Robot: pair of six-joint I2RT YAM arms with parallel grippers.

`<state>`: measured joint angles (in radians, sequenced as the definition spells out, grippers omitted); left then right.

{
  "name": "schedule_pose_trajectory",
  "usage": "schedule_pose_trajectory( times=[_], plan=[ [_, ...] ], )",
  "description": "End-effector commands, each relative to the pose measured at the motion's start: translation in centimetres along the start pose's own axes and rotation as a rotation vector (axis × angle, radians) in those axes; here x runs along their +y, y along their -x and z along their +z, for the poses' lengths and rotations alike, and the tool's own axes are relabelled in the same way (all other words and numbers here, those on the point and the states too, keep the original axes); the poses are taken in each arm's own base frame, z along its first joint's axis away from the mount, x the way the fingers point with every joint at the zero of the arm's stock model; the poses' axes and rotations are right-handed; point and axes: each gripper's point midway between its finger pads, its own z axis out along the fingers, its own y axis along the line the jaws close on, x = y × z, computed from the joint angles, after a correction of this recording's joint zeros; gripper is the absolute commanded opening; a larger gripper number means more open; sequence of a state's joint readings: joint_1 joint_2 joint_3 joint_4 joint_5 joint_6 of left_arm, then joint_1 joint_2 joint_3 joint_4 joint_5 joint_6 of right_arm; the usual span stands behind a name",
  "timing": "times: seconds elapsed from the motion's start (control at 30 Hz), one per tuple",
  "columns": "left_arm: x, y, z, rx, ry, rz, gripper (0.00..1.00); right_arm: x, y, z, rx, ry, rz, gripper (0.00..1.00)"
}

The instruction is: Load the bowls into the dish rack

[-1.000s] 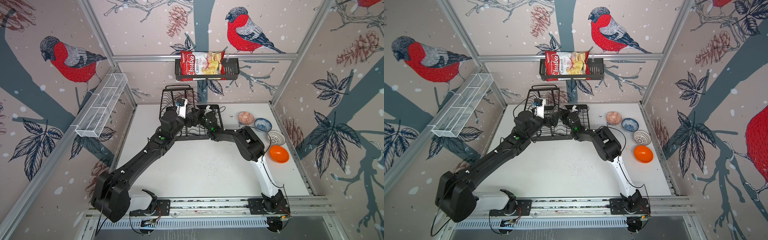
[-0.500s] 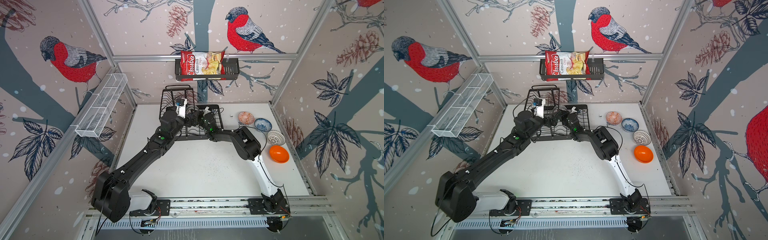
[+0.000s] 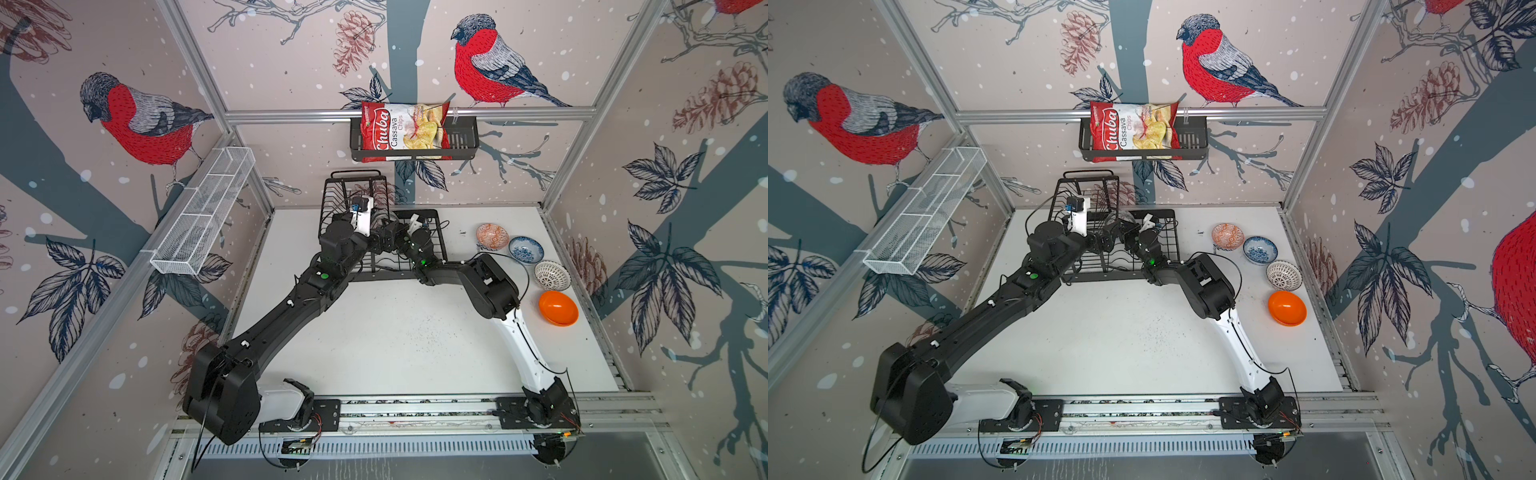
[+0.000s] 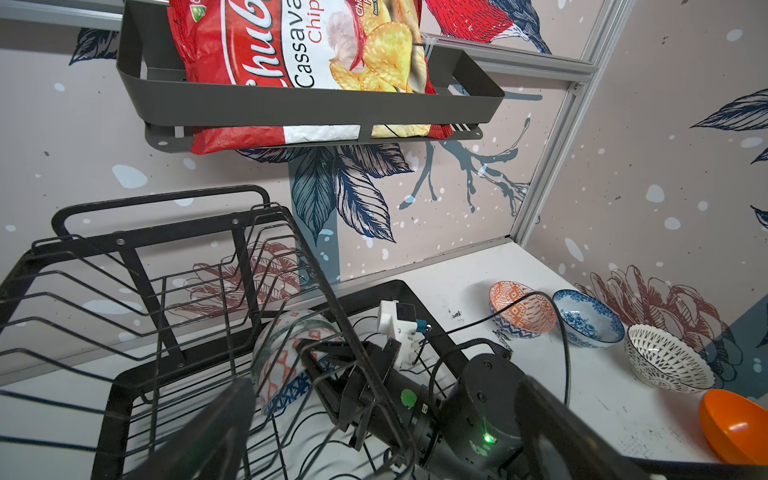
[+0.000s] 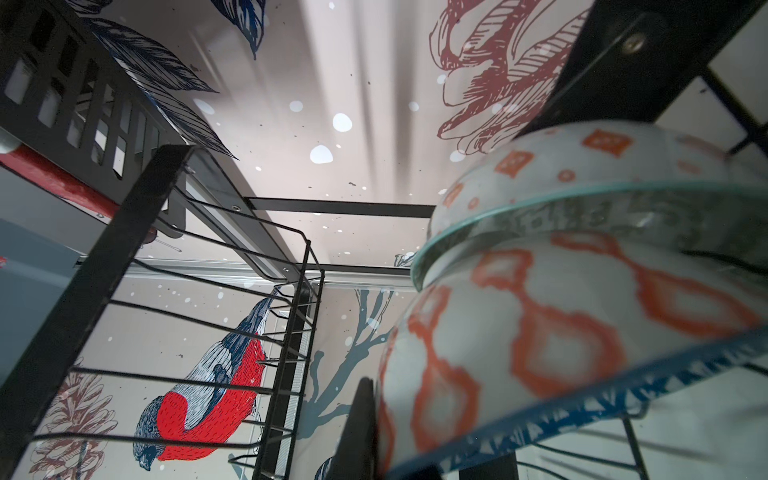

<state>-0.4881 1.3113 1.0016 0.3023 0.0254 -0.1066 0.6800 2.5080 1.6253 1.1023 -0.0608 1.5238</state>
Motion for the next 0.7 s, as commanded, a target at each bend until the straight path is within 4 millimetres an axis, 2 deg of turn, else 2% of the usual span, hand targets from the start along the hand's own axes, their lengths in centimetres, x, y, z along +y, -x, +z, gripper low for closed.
schedule_pose_trajectory(
  times=[0.0,0.37,0.57,0.67],
  plan=[
    [-0.3,0.6,-0.1,-0.018,-0.016,-0.006,0.97,2.5,-0.1,-0.2,0.013,0.129,-0.003,0.00],
    [-0.2,0.6,-0.1,-0.018,-0.012,-0.003,0.97,1.5,-0.3,0.0,0.022,0.129,0.025,0.00],
    [-0.2,0.6,-0.2,-0.019,-0.015,-0.004,0.97,1.7,-0.5,0.0,0.035,0.181,0.043,0.00],
    [-0.2,0.6,-0.2,-0.018,-0.014,-0.003,0.97,1.0,-0.5,0.0,0.026,0.158,0.065,0.00]
  ],
)
